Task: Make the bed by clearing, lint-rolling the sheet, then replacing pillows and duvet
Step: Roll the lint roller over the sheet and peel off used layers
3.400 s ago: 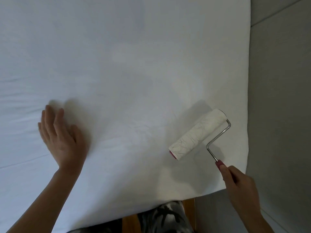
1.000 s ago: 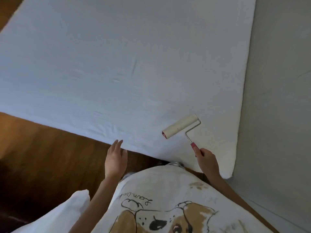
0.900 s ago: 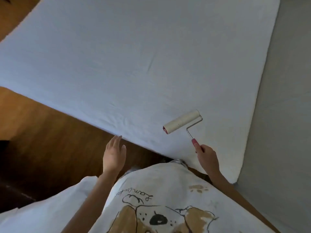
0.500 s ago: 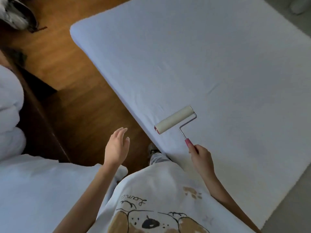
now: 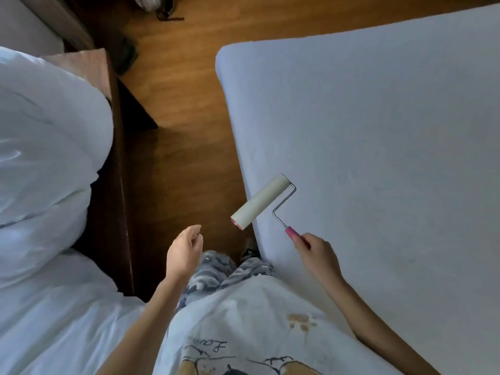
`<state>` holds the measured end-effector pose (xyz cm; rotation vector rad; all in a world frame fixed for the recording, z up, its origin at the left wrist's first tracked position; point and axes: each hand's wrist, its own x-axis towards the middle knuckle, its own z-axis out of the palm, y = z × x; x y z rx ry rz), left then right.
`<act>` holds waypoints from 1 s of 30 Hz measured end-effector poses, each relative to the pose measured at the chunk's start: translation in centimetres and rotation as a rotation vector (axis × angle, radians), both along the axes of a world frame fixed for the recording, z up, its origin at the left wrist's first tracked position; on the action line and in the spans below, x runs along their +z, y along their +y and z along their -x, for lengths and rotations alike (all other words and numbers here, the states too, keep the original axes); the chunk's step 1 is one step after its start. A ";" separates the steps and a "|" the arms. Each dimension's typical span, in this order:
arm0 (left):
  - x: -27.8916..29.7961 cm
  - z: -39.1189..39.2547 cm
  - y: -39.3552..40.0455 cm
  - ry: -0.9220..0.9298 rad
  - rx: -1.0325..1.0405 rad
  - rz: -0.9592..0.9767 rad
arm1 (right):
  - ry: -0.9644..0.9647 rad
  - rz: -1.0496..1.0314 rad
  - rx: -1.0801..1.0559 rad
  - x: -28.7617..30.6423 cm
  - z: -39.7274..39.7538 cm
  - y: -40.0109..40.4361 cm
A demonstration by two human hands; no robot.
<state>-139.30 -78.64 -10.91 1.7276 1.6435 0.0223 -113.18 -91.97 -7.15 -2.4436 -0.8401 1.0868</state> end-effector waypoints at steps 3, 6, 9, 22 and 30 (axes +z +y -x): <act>0.6 -0.8 3.9 -0.031 0.124 0.063 | -0.014 0.003 0.117 0.6 -2.0 6.7; 0.9 -1.1 8.1 -0.077 0.233 0.079 | 0.000 0.001 0.154 0.4 -2.9 13.4; 0.7 -1.5 12.7 -0.131 0.298 0.082 | 0.034 0.002 0.188 0.4 -2.9 20.2; 4.2 -1.5 38.7 -0.240 0.299 -0.005 | -0.048 -0.057 0.332 5.1 -2.0 45.7; 3.1 -1.2 52.7 -0.251 0.524 -0.015 | 0.008 -0.088 0.357 3.3 -4.6 64.7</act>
